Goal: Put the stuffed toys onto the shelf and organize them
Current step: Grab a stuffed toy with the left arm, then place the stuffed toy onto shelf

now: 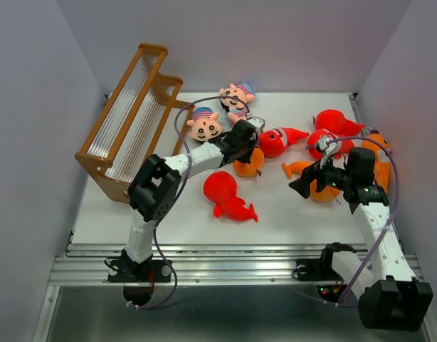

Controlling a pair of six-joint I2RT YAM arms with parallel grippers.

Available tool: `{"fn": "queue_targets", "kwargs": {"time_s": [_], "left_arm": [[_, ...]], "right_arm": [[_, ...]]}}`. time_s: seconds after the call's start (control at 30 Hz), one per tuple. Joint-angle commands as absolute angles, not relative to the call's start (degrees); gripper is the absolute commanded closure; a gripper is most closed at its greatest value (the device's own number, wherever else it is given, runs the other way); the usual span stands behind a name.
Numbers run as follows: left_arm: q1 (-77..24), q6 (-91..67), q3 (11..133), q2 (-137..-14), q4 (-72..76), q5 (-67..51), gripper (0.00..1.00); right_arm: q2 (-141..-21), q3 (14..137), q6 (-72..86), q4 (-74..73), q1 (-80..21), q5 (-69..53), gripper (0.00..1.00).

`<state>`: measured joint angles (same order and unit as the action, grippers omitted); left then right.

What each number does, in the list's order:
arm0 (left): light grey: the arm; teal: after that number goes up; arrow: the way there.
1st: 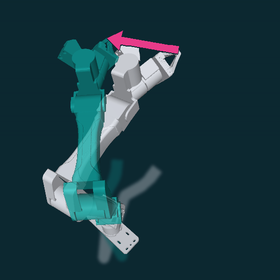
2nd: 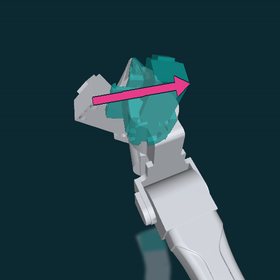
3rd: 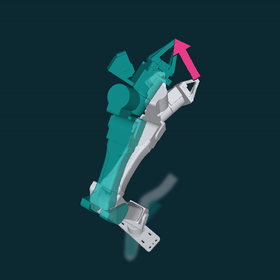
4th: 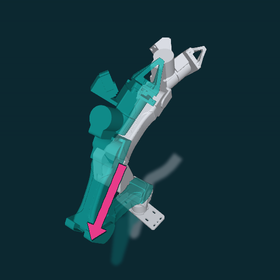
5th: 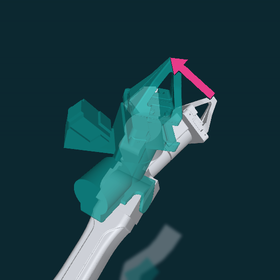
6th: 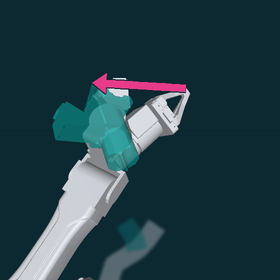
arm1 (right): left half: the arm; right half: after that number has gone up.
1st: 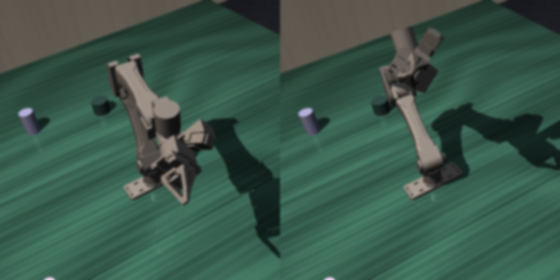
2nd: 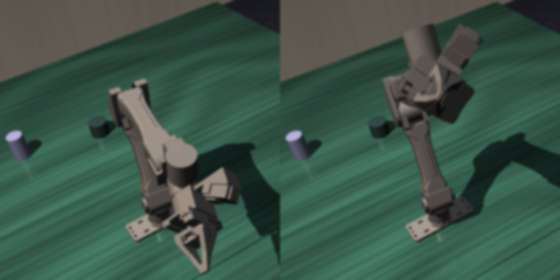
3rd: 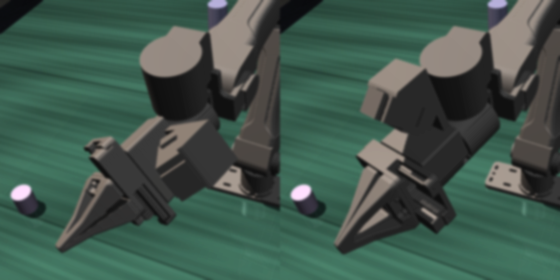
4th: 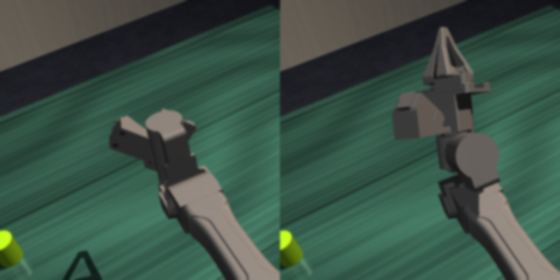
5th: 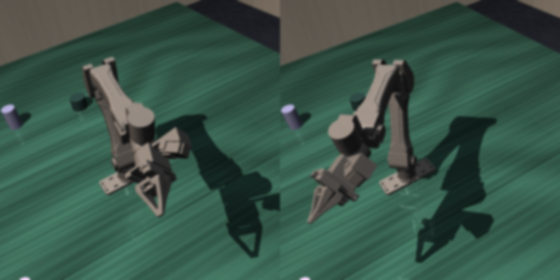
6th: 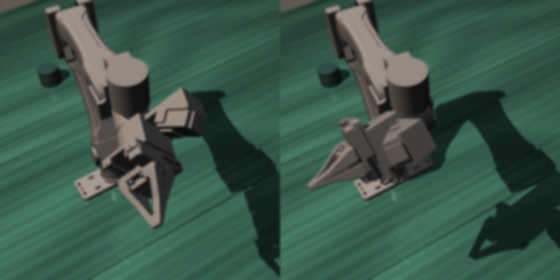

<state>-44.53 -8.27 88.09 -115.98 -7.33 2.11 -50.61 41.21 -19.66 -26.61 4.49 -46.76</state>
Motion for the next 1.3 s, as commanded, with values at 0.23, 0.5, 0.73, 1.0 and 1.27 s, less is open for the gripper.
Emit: {"fn": "queue_targets", "kwargs": {"time_s": [0.23,0.5,0.73,1.0,1.27], "left_arm": [[-44.3,-8.6,82.7,-107.4,-5.0,1.6,1.0],[-44.2,-6.8,82.8,-96.6,-10.1,9.7,1.0],[-40.5,-6.3,84.4,-95.0,-14.0,11.9,1.0],[-35.4,-7.4,84.7,-94.6,-18.6,10.1,1.0],[-31.4,-7.2,82.8,-94.6,-20.8,9.0,1.0]], "right_arm": [[-49.7,40.7,-20.5,-25.5,4.7,-46.0,0.0],[-49.5,40.8,-20.5,-25.5,4.7,-46.0,0.0],[-49.0,40.7,-20.5,-25.5,4.7,-45.6,0.0],[-48.6,40.7,-20.6,-25.5,4.7,-45.4,0.0],[-48.6,40.8,-20.6,-25.5,4.7,-45.2,0.0]]}}
